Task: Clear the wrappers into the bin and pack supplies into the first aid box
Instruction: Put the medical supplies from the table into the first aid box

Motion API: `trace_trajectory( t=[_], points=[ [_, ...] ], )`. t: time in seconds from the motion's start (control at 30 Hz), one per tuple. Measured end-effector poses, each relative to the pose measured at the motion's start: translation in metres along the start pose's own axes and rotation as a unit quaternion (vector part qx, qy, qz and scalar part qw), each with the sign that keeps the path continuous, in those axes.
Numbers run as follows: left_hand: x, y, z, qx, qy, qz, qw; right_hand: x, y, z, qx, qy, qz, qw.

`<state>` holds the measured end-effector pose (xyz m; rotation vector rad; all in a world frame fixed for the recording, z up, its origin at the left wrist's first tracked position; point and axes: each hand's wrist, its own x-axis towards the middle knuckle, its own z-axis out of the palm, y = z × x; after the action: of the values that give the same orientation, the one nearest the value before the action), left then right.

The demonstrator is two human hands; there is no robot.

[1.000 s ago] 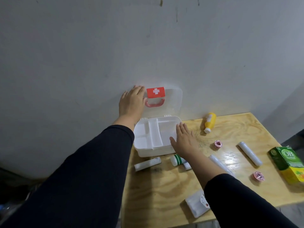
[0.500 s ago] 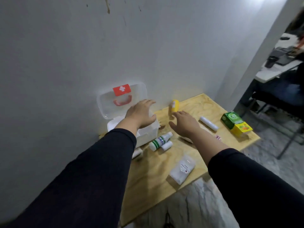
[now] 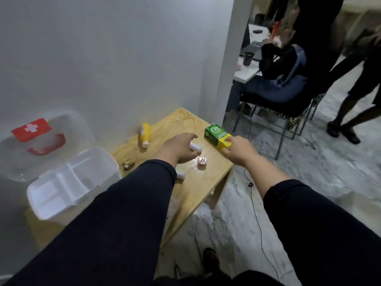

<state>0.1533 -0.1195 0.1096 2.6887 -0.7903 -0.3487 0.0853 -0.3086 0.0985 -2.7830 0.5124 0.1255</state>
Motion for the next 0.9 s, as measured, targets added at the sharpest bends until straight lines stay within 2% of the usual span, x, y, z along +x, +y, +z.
trace_trajectory(
  t=[0.1, 0.27, 0.57, 0.73, 0.9],
  points=[
    [0.053, 0.026, 0.017, -0.014, -0.025, -0.011, 1.0, 0.046, 0.04, 0.004, 0.034, -0.014, 0.025, 0.999],
    [0.076, 0.029, 0.034, 0.0, -0.042, -0.019, 0.999, 0.066, 0.048, 0.031, 0.132, 0.005, 0.046, 0.99],
    [0.111, 0.027, 0.058, -0.008, -0.073, -0.078, 0.994, 0.107, 0.062, 0.059, 0.216, 0.018, 0.037, 0.976],
    [0.119, 0.022, 0.043, -0.004, -0.05, -0.096, 0.994, 0.131, 0.057, 0.03, 0.21, 0.014, -0.023, 0.977],
    [0.109, 0.005, 0.005, -0.008, -0.016, -0.129, 0.992, 0.151, 0.022, -0.01, 0.191, 0.026, -0.097, 0.977]
  ],
)
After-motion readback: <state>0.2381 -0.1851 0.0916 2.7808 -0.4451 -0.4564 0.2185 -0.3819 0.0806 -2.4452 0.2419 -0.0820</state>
